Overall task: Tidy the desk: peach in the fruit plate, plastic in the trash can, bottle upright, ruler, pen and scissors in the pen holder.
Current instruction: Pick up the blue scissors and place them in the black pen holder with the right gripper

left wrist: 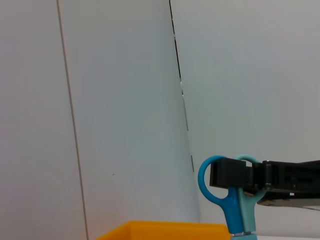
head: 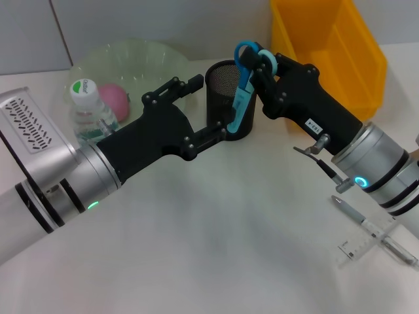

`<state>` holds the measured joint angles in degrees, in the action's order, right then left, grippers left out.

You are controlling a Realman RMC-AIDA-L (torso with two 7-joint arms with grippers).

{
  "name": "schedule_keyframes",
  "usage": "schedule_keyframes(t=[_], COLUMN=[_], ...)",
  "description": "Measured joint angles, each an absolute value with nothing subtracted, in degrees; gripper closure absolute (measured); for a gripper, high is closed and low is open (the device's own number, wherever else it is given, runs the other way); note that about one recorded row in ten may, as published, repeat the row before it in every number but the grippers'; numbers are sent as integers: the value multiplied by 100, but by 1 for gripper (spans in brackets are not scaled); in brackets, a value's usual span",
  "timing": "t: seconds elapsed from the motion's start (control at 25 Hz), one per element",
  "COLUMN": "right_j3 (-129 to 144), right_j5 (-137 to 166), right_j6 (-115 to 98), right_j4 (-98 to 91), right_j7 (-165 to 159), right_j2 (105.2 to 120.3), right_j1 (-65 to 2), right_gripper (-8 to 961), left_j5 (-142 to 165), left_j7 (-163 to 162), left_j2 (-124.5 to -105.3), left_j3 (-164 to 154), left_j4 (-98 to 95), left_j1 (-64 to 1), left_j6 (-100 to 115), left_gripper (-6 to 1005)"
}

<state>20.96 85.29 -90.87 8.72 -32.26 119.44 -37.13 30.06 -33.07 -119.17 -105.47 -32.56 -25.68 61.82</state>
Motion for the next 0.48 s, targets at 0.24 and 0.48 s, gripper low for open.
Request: schedule_keyframes(t=[0.24, 0.48], right_j3=[1869, 1584], right_j5=[8492, 8460], right_j6=[-9107, -8748], right_j4=[648, 150], right_j7=[-3227, -3109], right_j2=[11944, 11963], right_j1=[-3659, -3909], right_gripper=[865, 865], left_j5=[3005, 3008], left_j7=[-3306, -3319], left_j2=[-11900, -11864], left_j3=[-10546, -10533], left_j4=[-3227, -3263], left_j1=[-2495, -2129], left_j6=[6184, 6529], left_gripper=[253, 241])
